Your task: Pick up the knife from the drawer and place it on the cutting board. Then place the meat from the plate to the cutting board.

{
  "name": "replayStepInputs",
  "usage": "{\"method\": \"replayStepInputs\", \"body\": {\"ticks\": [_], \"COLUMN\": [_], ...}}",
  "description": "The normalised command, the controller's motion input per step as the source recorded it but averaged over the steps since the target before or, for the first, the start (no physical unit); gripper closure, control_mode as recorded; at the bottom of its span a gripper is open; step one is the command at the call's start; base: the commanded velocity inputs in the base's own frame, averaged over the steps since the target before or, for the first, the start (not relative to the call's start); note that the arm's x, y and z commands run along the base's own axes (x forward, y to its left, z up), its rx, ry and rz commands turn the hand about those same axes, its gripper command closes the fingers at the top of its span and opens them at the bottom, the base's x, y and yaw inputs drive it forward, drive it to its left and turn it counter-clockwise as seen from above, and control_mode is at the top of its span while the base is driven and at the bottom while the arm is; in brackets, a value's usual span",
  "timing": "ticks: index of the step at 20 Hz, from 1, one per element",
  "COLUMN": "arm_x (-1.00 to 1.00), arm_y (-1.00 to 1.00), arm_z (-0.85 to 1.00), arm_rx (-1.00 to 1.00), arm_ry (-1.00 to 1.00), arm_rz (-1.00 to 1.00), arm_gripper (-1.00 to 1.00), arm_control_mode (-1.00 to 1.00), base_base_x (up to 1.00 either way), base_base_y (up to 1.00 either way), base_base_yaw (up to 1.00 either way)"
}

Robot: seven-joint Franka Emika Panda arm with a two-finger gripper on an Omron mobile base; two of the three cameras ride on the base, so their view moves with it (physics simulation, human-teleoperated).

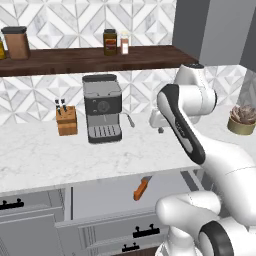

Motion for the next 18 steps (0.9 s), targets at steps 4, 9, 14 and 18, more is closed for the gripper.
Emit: {"method": "replayStepInputs", "body": {"ticks": [4, 9, 14, 18], "arm_x": [-0.17, 0.0, 0.0, 0.0], "arm_y": [0.06, 0.0, 0.0, 0.0], "arm_z": [-0.17, 0.0, 0.0, 0.0], "arm_rx": [0.06, 0.0, 0.0, 0.0], "arm_ry": [0.05, 0.0, 0.0, 0.0], "arm_rz": [0.0, 0.0, 0.0, 0.0], "arm_gripper": [-1.0, -1.0, -1.0, -1.0], "arm_control_mode": [-1.0, 1.0, 1.0, 1.0], "base_base_x": [0.0, -0.49, -0.4, -0.28], "base_base_y": [0.0, 0.96, 1.0, 1.0], "base_base_yaw": [0.0, -0.12, -0.19, -0.29]}}
